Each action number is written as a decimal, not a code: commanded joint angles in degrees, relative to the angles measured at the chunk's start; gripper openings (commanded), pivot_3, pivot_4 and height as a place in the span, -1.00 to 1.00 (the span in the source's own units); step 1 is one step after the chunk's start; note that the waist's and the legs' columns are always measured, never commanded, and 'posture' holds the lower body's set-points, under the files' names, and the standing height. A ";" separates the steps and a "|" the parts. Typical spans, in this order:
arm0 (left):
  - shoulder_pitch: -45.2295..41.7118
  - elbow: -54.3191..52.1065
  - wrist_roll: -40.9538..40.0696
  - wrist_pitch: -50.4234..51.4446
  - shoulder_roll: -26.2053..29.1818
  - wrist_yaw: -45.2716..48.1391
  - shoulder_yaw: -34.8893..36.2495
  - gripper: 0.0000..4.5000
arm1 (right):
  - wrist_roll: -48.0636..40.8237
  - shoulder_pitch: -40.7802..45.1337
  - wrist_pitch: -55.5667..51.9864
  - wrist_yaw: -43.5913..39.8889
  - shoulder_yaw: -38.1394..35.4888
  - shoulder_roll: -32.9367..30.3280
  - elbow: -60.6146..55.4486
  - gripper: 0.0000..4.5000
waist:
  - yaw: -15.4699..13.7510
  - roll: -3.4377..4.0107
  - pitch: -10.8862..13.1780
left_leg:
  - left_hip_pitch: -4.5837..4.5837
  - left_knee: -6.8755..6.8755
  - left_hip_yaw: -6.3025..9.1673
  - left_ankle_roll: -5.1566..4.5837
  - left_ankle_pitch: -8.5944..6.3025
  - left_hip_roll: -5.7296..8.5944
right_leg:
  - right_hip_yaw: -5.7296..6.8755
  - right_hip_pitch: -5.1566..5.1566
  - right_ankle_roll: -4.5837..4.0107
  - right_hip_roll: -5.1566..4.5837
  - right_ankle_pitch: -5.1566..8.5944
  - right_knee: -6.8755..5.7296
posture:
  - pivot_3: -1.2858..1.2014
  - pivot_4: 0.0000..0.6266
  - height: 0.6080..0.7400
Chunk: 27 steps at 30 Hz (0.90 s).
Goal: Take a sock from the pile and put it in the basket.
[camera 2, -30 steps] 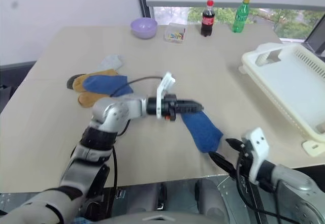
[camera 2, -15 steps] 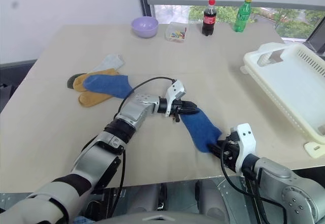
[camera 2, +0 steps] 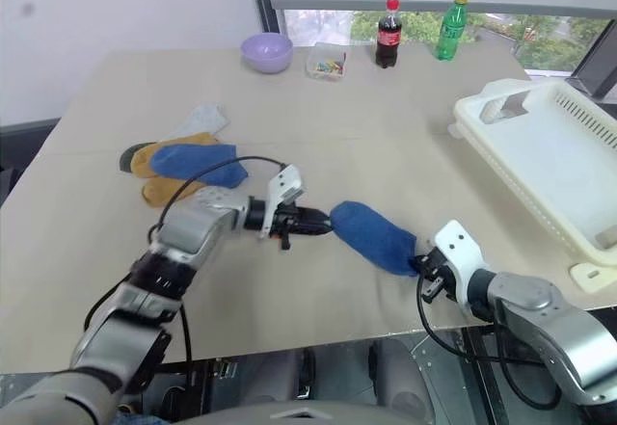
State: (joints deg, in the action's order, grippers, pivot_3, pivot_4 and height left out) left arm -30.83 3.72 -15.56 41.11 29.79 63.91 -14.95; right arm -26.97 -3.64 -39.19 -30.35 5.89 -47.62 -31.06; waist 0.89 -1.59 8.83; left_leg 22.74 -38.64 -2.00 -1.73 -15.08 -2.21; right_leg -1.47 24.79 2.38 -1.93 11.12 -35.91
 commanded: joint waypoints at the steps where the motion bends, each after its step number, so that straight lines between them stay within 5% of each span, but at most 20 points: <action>1: 2.07 -9.35 -7.02 8.15 1.60 -0.89 5.89 -0.38 | 7.06 2.88 14.81 -9.32 3.30 -1.31 3.90 -0.97 | -0.10 0.01 0.06 | 0.01 0.00 -0.02 0.00 0.00 0.00 | 0.00 0.02 0.00 0.00 0.00 0.00 | 0.03 -0.52 1.00; 5: 2.02 -13.29 -16.44 16.96 1.58 -2.69 14.53 -0.38 | 13.83 7.45 26.41 -15.38 5.80 -1.50 11.63 -0.97 | -0.32 -0.02 0.14 | 0.06 -0.02 0.06 0.00 0.00 0.01 | 0.14 0.02 0.00 0.00 0.00 0.00 | 0.03 -0.52 1.00; 12: 9.40 -23.52 -25.72 24.51 6.13 -2.86 17.01 -0.38 | 23.62 16.43 40.97 -17.92 7.84 1.32 25.18 -0.97 | -0.04 0.01 0.20 | 0.02 0.00 -0.07 0.01 0.01 0.01 | 0.01 0.04 -0.01 0.00 0.00 -0.01 | 0.03 -0.52 1.00; 27: 9.59 -19.72 -28.20 21.70 3.83 -11.33 18.50 -0.38 | 27.74 20.00 74.36 -27.30 9.63 2.24 39.99 -0.97 | -0.12 0.04 0.26 | -0.03 -0.14 -0.05 0.02 0.01 0.01 | 0.02 -0.02 -0.02 0.01 -0.02 -0.10 | 0.03 -0.52 1.00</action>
State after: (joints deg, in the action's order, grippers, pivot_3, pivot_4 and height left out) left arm -19.52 -16.45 -42.89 64.25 33.89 53.09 2.26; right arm 0.34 15.07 30.49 -56.46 15.31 -45.03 8.43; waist 0.77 -1.55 9.09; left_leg 22.71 -38.78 -2.06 -1.71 -15.06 -2.20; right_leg -1.45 24.76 2.35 -1.93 11.10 -36.02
